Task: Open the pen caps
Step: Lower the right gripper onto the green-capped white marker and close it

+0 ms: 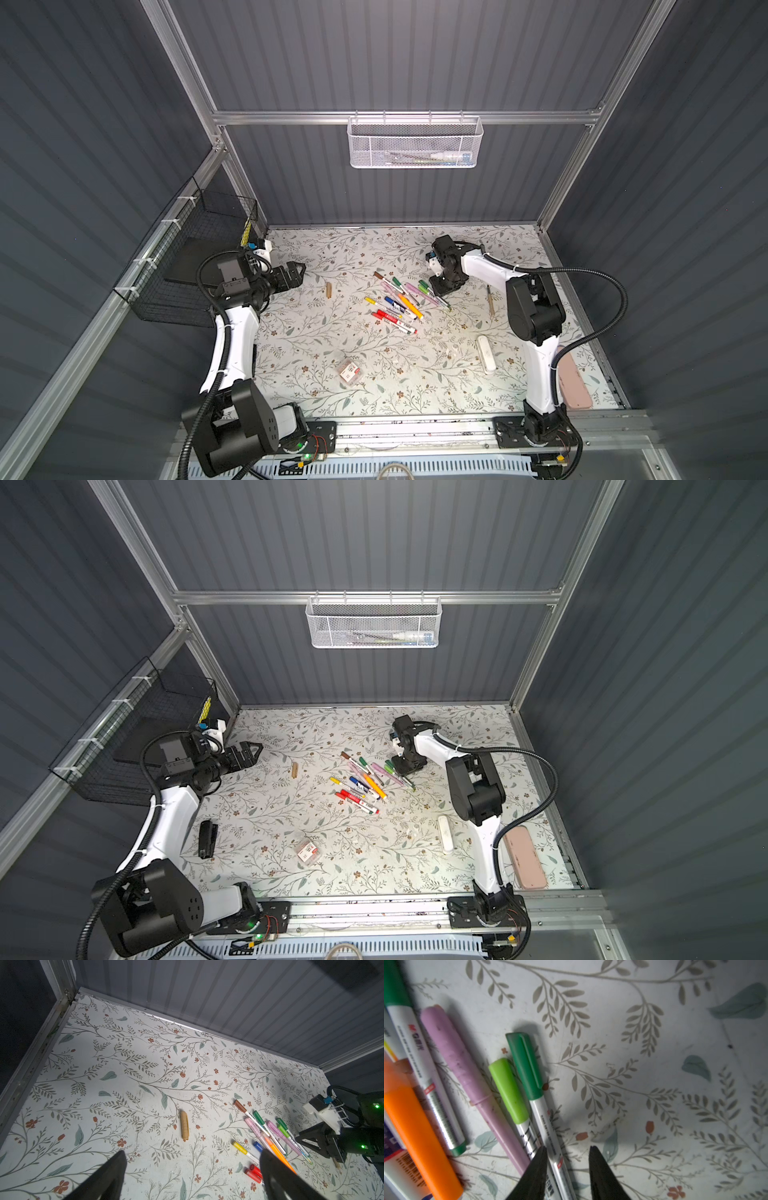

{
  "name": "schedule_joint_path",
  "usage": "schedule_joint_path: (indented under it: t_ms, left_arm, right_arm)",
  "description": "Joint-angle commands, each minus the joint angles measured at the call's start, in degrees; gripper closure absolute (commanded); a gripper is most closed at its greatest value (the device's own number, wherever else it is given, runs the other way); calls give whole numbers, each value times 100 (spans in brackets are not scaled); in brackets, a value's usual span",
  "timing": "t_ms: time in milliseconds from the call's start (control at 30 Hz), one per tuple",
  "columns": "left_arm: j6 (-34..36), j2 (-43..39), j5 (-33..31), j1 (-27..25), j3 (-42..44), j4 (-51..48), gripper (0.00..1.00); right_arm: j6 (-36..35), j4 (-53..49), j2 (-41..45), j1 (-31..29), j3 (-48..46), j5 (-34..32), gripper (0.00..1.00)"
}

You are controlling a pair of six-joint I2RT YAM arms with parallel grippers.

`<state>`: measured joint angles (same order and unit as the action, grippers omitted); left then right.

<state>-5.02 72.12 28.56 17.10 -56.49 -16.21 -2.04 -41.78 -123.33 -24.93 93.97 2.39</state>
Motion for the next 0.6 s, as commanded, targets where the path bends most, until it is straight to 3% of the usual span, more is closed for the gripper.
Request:
schedule_joint_path:
  t_ms: [0, 567]
  left_arm:
    - [-78, -2, 81, 56, 59, 63, 0]
    - [-134, -66, 119, 91, 68, 70, 0]
  right_arm:
    - [-68, -140, -84, -29, 114, -15, 68]
    - [-144, -186, -360, -108, 138, -189, 74]
